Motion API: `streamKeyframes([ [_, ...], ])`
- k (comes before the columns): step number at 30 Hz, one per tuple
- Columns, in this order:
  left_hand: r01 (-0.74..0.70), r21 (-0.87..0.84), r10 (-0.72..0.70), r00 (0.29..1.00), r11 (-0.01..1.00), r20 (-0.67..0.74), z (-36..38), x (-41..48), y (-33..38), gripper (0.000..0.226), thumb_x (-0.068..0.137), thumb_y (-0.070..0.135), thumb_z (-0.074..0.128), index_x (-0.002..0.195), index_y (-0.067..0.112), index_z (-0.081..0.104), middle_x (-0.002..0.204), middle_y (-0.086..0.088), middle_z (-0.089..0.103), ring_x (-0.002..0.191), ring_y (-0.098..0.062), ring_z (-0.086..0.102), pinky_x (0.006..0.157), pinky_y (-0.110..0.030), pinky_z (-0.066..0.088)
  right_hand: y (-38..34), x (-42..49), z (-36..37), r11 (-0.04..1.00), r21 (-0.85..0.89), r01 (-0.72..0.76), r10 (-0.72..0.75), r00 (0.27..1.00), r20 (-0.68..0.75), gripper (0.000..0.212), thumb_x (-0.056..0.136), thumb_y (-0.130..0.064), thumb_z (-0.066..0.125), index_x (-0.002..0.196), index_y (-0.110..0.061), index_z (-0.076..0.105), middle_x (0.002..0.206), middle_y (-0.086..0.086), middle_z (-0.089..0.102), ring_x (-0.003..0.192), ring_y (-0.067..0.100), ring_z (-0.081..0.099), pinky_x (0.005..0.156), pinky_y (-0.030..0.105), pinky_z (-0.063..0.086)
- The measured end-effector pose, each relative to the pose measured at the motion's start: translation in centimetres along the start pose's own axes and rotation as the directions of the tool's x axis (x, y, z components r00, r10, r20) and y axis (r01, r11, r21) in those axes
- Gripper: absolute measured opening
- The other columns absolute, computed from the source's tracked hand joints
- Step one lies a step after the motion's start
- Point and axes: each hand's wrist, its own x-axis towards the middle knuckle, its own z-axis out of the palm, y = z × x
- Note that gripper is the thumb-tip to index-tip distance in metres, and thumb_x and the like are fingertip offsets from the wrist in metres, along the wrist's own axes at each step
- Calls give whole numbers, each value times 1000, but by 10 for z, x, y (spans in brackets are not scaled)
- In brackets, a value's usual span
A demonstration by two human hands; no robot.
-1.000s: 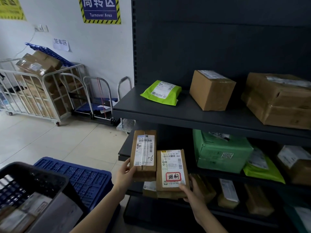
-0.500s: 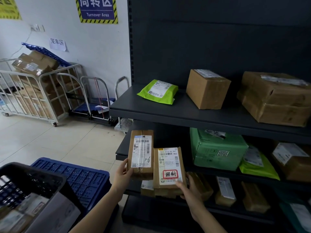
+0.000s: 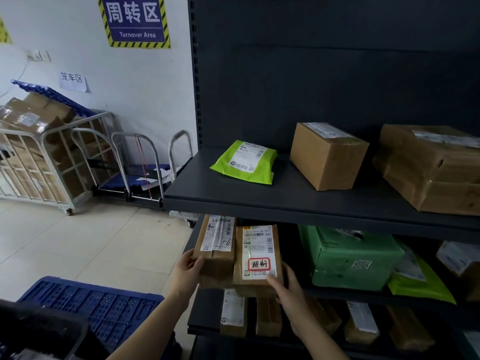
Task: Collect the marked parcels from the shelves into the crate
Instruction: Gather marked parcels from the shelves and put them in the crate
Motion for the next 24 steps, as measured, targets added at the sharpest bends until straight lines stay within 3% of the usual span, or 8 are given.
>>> streamKeyframes([
  [5, 17, -30, -15, 999, 999, 42, 3, 30, 8, 41, 95, 15, 49, 135, 9, 42, 122, -13, 53, 104, -24, 51, 77, -31, 49, -11, 24, 7, 1000, -11, -21, 21, 999, -50, 68, 82, -38, 65, 141, -29, 32, 121, -2, 56, 113, 19, 52, 97, 39, 41],
  [11, 34, -79, -25, 993, 996, 119, 5, 42, 2, 34, 95, 14, 49, 129, 16, 46, 102, 3, 58, 92, -11, 55, 66, -21, 44, -6, 32, 6, 999, 16, -31, 33, 995, -98, 69, 82, -36, 67, 141, -27, 32, 115, -5, 57, 107, 16, 54, 90, 34, 43],
  [14, 52, -111, -41, 994, 992, 97, 2, 34, -8, 38, 94, 14, 52, 131, 13, 45, 113, -7, 61, 97, -15, 58, 71, -22, 46, 1, 25, 4, 1000, 30, -3, 7, 991, -133, 64, 82, -31, 68, 137, -28, 37, 108, -9, 60, 104, 14, 57, 90, 35, 46],
  [18, 85, -58, -85, 996, 995, 10, -3, 15, -24, 53, 93, 18, 55, 140, 8, 33, 130, -15, 50, 107, -20, 49, 91, -30, 39, 10, 9, -3, 998, 63, 17, -7, 988, -155, 62, 82, -28, 68, 136, -27, 38, 108, -10, 60, 102, 12, 57, 89, 32, 46],
  [24, 132, 41, -131, 991, 990, -32, 7, -39, -55, 50, 94, 22, 55, 137, 3, 40, 136, -17, 49, 122, -29, 48, 94, -33, 38, 32, -34, -33, 996, 84, 27, -13, 987, -160, 49, 84, -28, 65, 127, -34, 41, 107, -15, 59, 95, 0, 55, 72, 19, 44],
])
